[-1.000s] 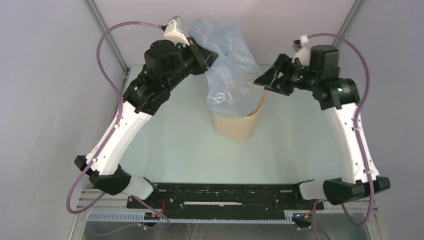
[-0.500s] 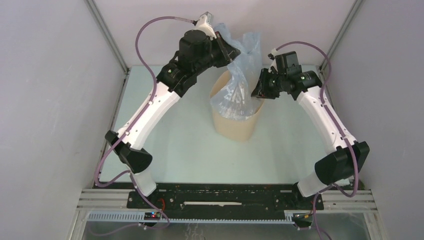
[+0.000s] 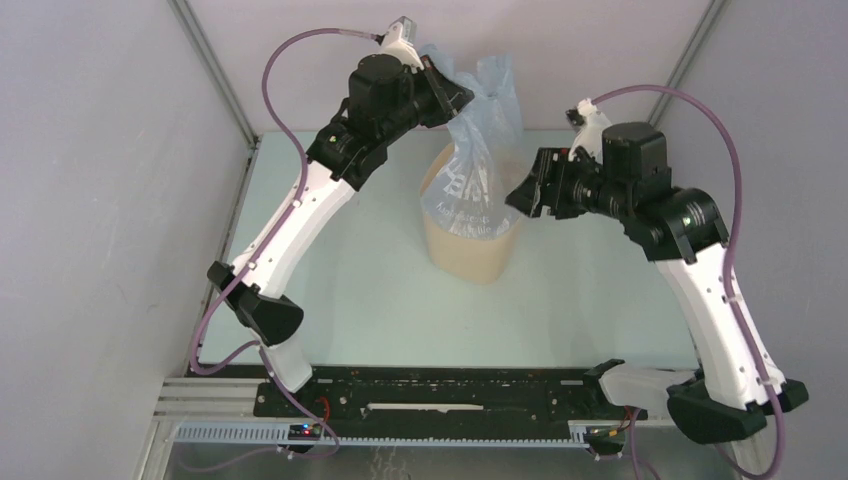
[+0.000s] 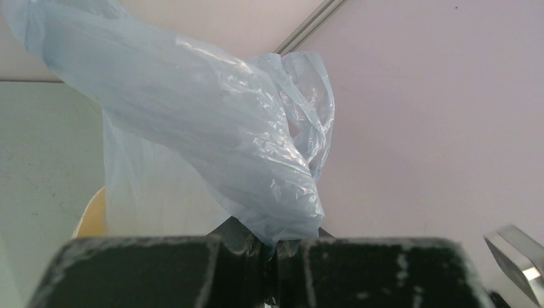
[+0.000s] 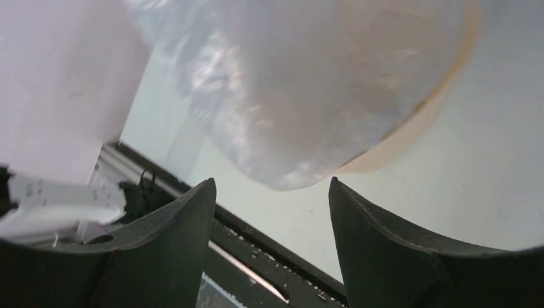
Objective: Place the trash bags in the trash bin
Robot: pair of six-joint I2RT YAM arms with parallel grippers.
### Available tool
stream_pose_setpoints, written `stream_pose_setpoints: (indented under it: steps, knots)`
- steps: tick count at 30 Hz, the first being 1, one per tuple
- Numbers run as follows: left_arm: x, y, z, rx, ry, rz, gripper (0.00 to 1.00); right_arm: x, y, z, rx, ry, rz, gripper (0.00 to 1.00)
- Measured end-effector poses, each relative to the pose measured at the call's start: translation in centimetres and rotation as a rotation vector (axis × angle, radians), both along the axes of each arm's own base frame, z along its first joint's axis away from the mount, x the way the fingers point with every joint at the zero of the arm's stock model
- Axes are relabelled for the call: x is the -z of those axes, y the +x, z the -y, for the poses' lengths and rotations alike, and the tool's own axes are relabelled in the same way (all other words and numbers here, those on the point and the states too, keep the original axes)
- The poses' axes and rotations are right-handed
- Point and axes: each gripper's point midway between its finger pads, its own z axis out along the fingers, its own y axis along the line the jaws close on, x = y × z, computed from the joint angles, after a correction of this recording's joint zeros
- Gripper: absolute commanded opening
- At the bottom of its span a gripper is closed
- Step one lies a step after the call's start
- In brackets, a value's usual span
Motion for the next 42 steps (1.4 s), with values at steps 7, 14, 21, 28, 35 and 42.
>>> stream_pose_setpoints:
  steps: [7, 14, 21, 28, 35, 42]
  knots:
    - [0.0, -0.2, 0.1, 0.022, -0.002, -0.002, 0.08, -0.1, -3.5, -4.8, -0.191, 0.059, 0.039, 0.51]
    - [0.6, -0.2, 1.2, 0.077, 0.003, 0.0, 0.07, 5.7, 1.5, -7.8, -0.135, 0.038, -0.022, 0.44]
    - [1.6, 0.0, 2.3, 0.132, 0.024, 0.008, 0.03, 9.2, 7.3, -6.8, 0.037, -0.099, 0.044, 0.46]
    - [4.0, 0.4, 2.4, 0.135, 0.056, -0.004, 0.0, 14.9, 8.8, -6.2, 0.079, -0.245, -0.015, 0.48]
    - [9.1, 1.5, 1.5, 0.118, 0.122, -0.084, 0.0, 15.5, 7.1, -7.0, 0.011, -0.239, -0.051, 0.64]
    - [9.1, -1.0, 0.0, 0.14, 0.123, -0.08, 0.23, 8.9, 4.2, -5.8, -0.03, -0.12, -0.002, 0.78]
